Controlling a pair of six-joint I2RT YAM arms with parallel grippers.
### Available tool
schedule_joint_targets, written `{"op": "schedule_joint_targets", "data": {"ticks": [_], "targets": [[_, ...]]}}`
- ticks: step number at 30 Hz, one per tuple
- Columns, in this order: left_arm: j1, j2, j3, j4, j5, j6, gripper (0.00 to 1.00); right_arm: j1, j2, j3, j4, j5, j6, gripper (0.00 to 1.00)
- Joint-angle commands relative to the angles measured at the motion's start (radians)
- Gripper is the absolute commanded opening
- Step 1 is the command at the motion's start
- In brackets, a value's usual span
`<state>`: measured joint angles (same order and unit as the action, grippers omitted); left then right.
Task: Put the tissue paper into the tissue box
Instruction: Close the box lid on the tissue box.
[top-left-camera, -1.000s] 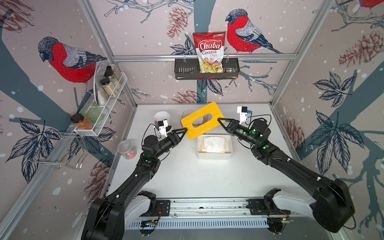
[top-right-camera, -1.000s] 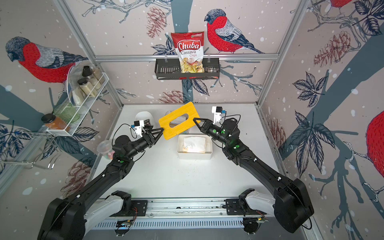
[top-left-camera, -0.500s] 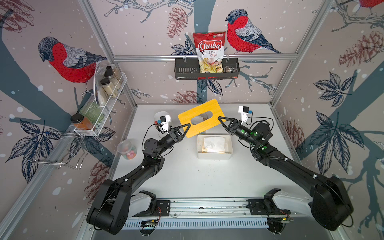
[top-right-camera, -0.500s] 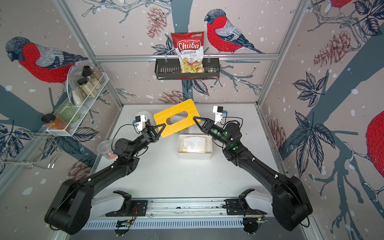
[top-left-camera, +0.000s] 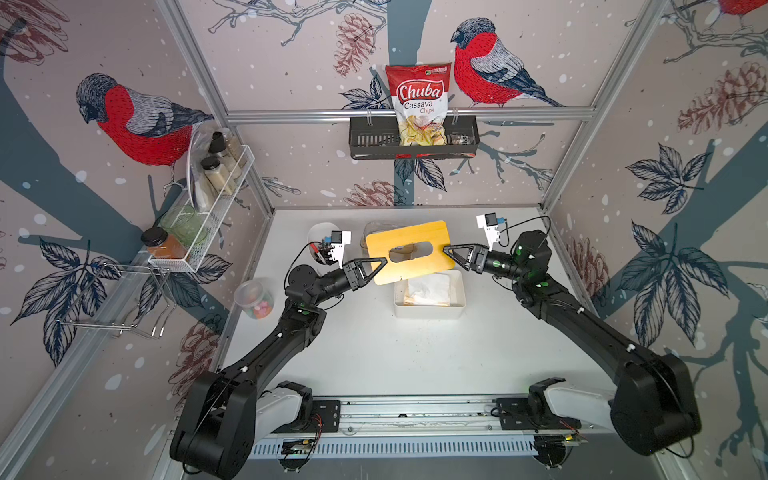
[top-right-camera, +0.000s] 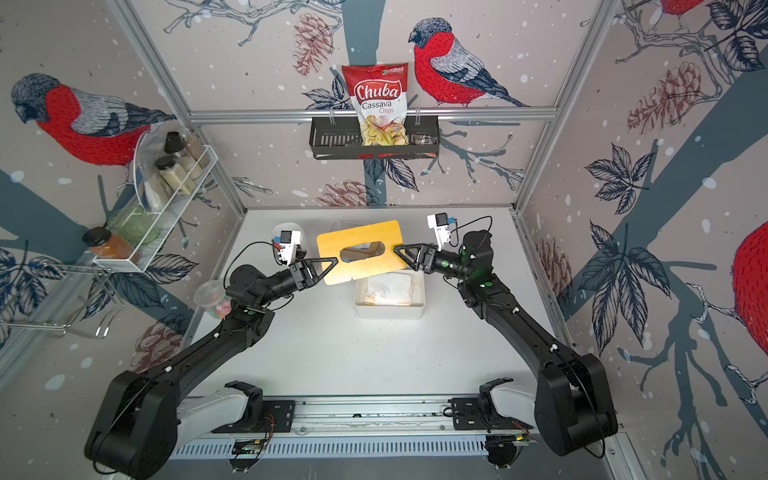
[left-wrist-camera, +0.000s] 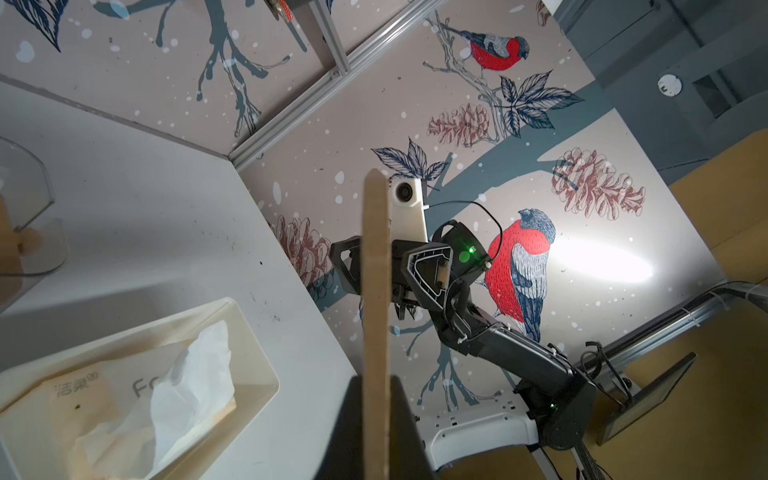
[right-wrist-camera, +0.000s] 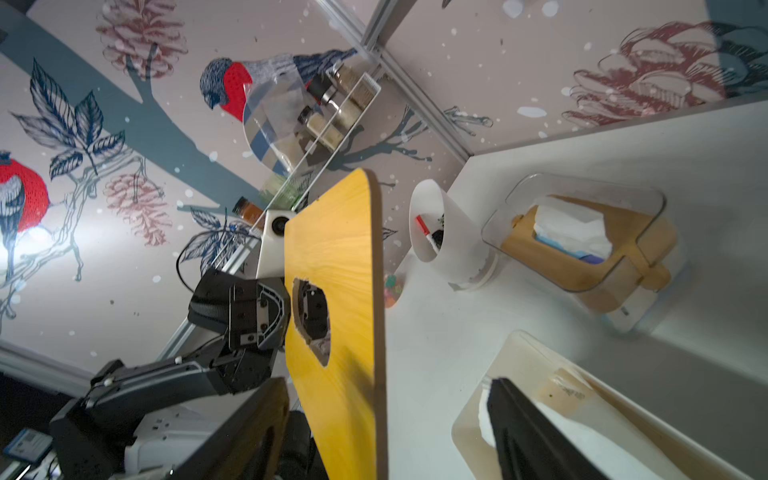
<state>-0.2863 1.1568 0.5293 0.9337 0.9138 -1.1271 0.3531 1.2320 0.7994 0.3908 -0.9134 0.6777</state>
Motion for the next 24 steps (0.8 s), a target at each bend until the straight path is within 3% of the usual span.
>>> {"op": "schedule_joint_targets", "data": {"ticks": [1,4,6,9,14,19,24], "targets": [[0.000,0.023,0.000,0.046,0.106,-0.018,0.00,0.011,0.004,0.016,-0.069,-0.111,-0.097,0.76],[-0.003,0.051,-0.021,0.128,0.131,-0.073,0.00,0.018,0.011,-0.003,0.013,-0.151,-0.025,0.62],[-0.003,0.061,-0.031,0.136,0.128,-0.076,0.00,0.020,0.012,-0.015,0.051,-0.159,0.015,0.47],[-0.008,0.067,-0.037,0.123,0.116,-0.054,0.00,0.017,0.017,-0.019,0.046,-0.156,0.040,0.26],[-0.012,0.084,-0.035,0.023,0.086,0.018,0.02,0.001,0.017,-0.027,0.035,-0.139,0.110,0.05],[-0.012,0.074,-0.028,-0.144,0.000,0.131,0.38,-0.035,0.017,-0.038,-0.053,-0.138,0.135,0.00],[-0.027,0.031,0.024,-0.493,-0.221,0.332,0.57,-0.122,-0.021,-0.080,-0.182,-0.110,0.161,0.00]]}}
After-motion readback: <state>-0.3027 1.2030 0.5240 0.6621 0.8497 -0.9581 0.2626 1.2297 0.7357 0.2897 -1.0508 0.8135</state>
